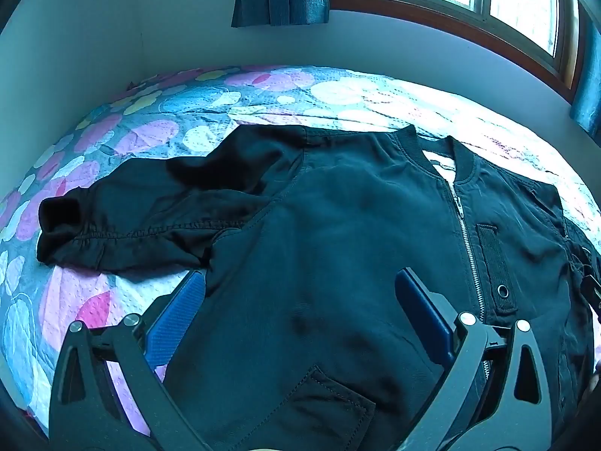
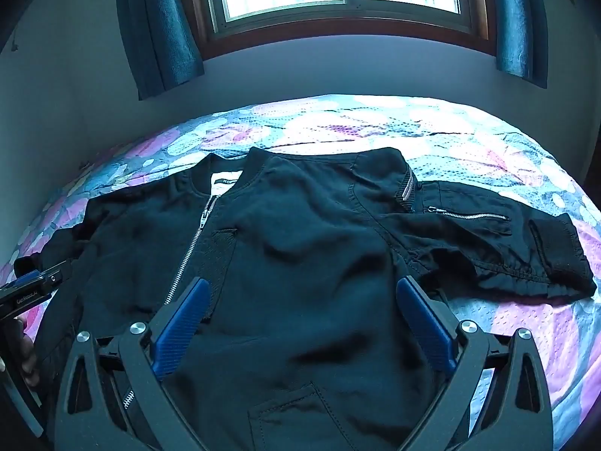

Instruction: Fold small clothes

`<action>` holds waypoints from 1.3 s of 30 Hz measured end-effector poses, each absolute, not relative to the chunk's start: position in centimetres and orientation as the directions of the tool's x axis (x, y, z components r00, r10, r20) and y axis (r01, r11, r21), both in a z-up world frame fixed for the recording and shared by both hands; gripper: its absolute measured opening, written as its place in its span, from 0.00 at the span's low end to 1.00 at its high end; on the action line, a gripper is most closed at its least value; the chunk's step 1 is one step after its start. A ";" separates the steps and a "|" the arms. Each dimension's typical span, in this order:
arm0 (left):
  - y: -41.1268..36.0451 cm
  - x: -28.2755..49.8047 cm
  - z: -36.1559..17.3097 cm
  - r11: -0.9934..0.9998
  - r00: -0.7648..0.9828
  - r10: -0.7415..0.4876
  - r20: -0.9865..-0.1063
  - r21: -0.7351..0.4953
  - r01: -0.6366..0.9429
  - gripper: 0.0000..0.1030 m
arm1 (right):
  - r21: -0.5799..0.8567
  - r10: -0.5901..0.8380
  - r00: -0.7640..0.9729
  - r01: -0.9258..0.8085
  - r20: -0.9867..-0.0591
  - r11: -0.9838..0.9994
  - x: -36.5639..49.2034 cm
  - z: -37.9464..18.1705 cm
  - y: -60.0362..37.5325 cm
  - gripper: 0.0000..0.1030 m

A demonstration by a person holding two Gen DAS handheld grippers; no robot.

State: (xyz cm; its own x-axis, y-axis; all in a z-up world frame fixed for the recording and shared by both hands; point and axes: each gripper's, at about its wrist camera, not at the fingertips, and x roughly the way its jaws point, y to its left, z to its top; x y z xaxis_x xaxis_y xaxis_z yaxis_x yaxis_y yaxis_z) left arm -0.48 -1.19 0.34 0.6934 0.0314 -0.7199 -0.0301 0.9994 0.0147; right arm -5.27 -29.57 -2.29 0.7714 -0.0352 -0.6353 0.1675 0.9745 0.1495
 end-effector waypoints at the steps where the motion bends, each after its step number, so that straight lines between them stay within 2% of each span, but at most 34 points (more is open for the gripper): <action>1: -1.2 -0.5 0.3 1.000 0.694 0.030 -0.720 0.014 -0.028 0.98 | 0.150 -0.036 0.773 0.168 -0.634 0.974 -5.4 -2.4 -29.6 0.96; 39: -1.5 -1.6 1.1 0.999 0.704 0.038 -0.709 0.031 -0.023 0.98 | 0.154 -0.030 0.733 0.182 -0.679 0.971 -4.8 -3.1 -29.5 0.96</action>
State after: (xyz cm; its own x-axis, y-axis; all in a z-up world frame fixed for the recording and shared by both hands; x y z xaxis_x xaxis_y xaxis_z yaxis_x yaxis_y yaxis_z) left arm -1.60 -1.47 1.08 0.7039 0.0381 -0.7093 -0.0230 0.9993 0.0309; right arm -4.84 -29.51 -3.10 0.7331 -0.0302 -0.6795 0.1824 0.9712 0.1536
